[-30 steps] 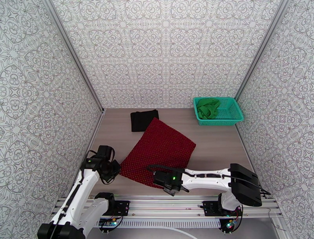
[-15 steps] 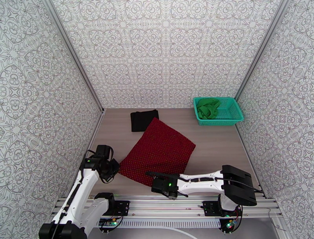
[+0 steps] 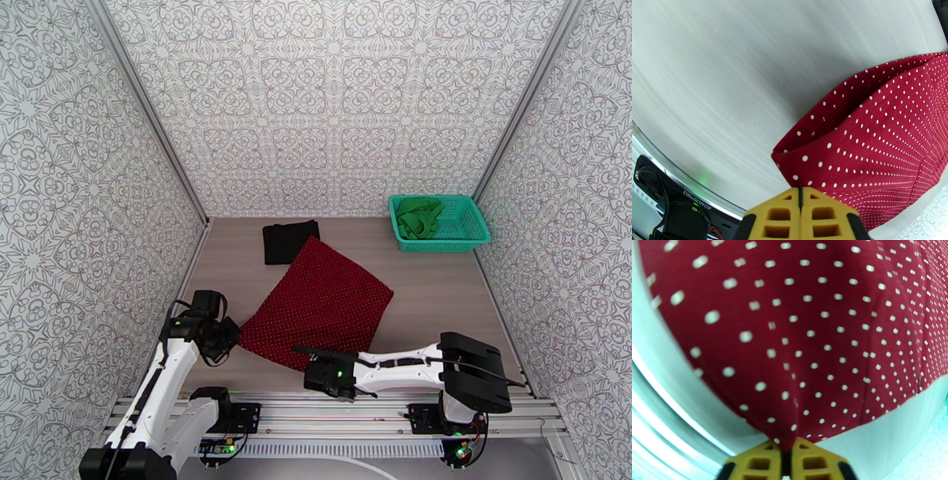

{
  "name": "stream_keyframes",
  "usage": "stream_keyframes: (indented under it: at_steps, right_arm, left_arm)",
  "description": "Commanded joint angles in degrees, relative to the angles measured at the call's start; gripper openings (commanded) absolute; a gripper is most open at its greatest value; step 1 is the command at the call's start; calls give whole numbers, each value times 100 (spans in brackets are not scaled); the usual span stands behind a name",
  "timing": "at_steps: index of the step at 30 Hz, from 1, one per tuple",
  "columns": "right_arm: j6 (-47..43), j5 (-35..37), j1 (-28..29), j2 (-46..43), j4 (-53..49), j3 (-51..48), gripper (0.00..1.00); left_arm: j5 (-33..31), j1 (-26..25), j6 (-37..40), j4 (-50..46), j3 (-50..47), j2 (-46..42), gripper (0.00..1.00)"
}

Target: Fold and stack the mixed laundry pile

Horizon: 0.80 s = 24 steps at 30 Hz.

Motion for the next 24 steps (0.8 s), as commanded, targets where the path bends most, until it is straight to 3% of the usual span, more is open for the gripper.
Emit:
stream_keyframes:
  at_steps: [1,7,13,19,24]
  right_arm:
    - [-28,-370,220,-95,60,-45,0]
    - [-14,-656,461,-377,34,-29,0]
    - [512,168,354,-989,-406,-39,0]
    - [734,503,-386,-1901,-422,-196,0]
    - [484,575,-1322,-2456,-352,-270,0]
  left_arm:
    - [-146,72,96,165,26,13,0]
    - [-141,98,105,149,90,-33,0]
    - [-93,96,135,80,375,-23,0]
    - [49,8,360,-33,1216,373,0]
    - [139,-437,540,161,2357,1331,0]
